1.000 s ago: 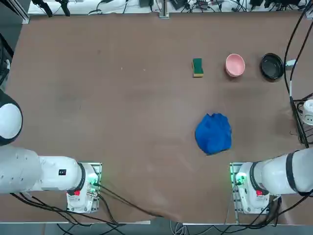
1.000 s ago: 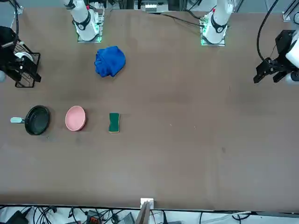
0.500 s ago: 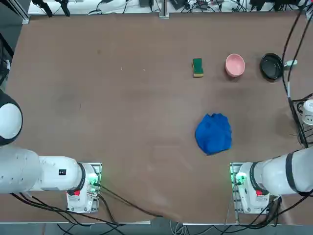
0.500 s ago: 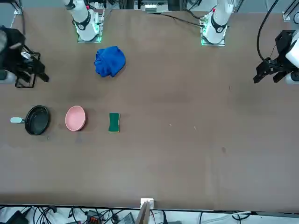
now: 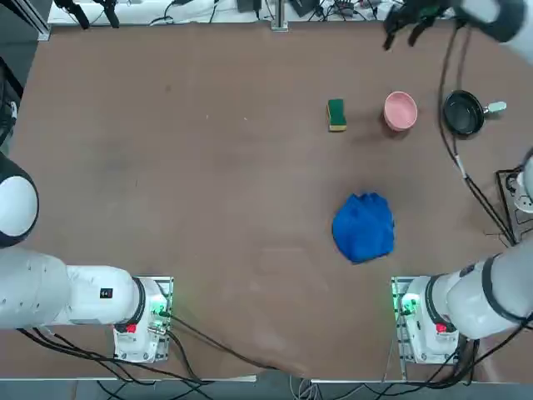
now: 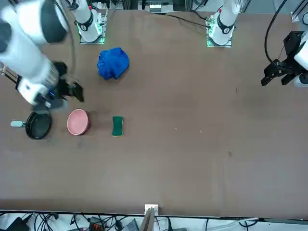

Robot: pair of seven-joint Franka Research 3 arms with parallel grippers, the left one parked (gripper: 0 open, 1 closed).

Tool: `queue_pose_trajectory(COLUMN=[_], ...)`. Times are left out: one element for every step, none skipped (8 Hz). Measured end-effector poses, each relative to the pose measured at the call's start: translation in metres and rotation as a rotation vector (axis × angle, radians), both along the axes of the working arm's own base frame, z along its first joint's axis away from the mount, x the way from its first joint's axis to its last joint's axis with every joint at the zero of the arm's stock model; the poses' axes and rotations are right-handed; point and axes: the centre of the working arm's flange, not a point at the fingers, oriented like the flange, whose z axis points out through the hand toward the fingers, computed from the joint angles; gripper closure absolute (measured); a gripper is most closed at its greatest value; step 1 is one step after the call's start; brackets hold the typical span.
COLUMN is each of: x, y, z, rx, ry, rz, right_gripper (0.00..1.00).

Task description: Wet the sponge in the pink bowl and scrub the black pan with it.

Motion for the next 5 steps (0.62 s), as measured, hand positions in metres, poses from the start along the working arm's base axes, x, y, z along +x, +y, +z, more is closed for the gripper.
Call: queue_pose_trajectory(x=[0.011, 0.019, 0.023, 0.022, 0.018], y=[0.022, 0.044, 0.066, 0.086, 0.101], z=[-0.041, -0.081, -0.118, -0.15, -0.176], rx=[0.01, 0.007, -0.001, -0.013, -0.024], ry=[0.001, -0.011, -0.027, -0.028, -0.024], rz=[0.005, -0.017, -0.053, -0.073, -0.072], right_gripper=[0.0, 0.0, 0.0, 0.0, 0.0])
